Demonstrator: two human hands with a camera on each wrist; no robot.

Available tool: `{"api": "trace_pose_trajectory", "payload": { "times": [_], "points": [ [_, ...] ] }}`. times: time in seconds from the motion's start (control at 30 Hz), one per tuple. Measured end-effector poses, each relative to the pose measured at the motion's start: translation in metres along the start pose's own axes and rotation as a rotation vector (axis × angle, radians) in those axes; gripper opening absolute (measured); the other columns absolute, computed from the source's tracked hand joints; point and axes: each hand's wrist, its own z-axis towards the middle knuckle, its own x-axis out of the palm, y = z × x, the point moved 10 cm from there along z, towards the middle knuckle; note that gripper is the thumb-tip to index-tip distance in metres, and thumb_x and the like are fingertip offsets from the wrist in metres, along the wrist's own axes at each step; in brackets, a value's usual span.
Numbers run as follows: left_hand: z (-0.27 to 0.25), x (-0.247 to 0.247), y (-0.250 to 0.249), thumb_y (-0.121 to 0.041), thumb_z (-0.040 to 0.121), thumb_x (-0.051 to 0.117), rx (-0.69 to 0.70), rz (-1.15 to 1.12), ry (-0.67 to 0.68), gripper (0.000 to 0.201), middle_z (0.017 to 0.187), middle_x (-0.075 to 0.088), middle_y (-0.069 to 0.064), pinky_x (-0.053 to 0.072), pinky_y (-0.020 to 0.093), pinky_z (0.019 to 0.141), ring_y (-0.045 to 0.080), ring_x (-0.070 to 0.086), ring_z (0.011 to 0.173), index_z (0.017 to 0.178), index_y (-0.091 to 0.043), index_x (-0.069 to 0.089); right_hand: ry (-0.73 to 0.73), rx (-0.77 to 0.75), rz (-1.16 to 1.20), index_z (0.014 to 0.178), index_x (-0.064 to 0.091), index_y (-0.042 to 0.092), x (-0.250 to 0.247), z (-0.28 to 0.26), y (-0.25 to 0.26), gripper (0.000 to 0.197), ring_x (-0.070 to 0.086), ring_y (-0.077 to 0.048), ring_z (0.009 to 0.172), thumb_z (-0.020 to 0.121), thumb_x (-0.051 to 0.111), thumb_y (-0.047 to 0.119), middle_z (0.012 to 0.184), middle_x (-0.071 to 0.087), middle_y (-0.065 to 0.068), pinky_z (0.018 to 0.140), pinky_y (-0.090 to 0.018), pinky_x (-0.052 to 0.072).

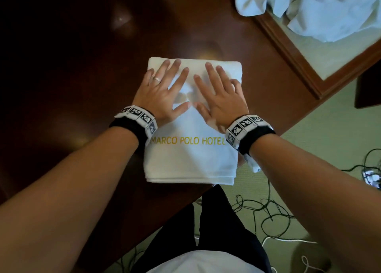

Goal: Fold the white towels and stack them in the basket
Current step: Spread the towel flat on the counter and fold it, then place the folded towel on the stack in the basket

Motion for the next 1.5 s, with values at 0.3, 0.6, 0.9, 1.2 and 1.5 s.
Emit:
{"api": "trace_pose_trajectory", "payload": {
  "times": [0.3, 0.6, 0.9, 1.2, 1.5],
  "points": [
    [-0.057, 0.03, 0.051, -0.078, 0.091, 0.028, -0.364, -0.058, 0.2, 0.089, 0.162, 0.026, 0.009, 0.027, 0.055, 0.109, 0.036, 0.03, 0.142, 0.156, -0.018, 0.019, 0.12, 0.331, 0.208, 0.155, 0.018, 0.021, 0.03, -0.058, -0.054, 0.068, 0.023, -0.031, 0.146, 0.099, 0.034, 0.056, 0.164, 0.011, -0.004, 0.109, -0.053, 0.031],
    [-0.138, 0.058, 0.013, -0.073, 0.074, 0.066, -0.84, -0.667, 0.305, 0.081, 0.13, 0.06, 0.02, 0.049, 0.042, 0.097, 0.039, 0.058, 0.12, 0.122, -0.009, 0.052, 0.19, 0.825, 0.708, 0.124, 0.052, 0.016, 0.055, -0.134, -0.037, 0.055, 0.058, -0.034, 0.113, 0.087, 0.06, 0.057, 0.122, 0.061, -0.01, 0.094, -0.042, 0.047],
    [-0.131, 0.025, -0.015, -0.06, 0.067, 0.078, -0.755, -0.864, 0.142, 0.072, 0.12, 0.069, 0.009, 0.051, 0.036, 0.092, 0.031, 0.061, 0.117, 0.12, -0.012, 0.064, 0.231, 0.992, 0.855, 0.124, 0.054, 0.005, 0.019, -0.151, -0.045, 0.054, 0.059, -0.034, 0.109, 0.088, 0.069, 0.042, 0.126, 0.06, -0.015, 0.085, -0.035, 0.047],
    [-0.046, -0.115, -0.092, -0.042, 0.079, 0.081, -0.449, -0.877, -0.061, 0.048, 0.11, 0.068, 0.004, 0.043, 0.027, 0.079, 0.027, 0.062, 0.11, 0.107, -0.012, 0.057, -0.036, 0.969, 0.842, 0.117, 0.053, 0.009, -0.102, -0.162, -0.124, 0.046, 0.059, -0.035, 0.11, 0.092, 0.06, 0.047, 0.124, 0.06, -0.013, 0.087, -0.037, 0.046],
    [0.087, -0.222, -0.223, -0.05, 0.076, 0.079, -0.165, -0.843, -0.223, 0.058, 0.12, 0.068, 0.004, 0.05, 0.034, 0.092, 0.027, 0.061, 0.116, 0.121, -0.018, 0.061, -0.385, 0.966, 0.949, 0.122, 0.055, 0.013, -0.201, -0.198, -0.278, 0.054, 0.063, -0.031, 0.108, 0.084, 0.069, 0.05, 0.12, 0.065, -0.008, 0.094, -0.039, 0.051]
  ]
}}
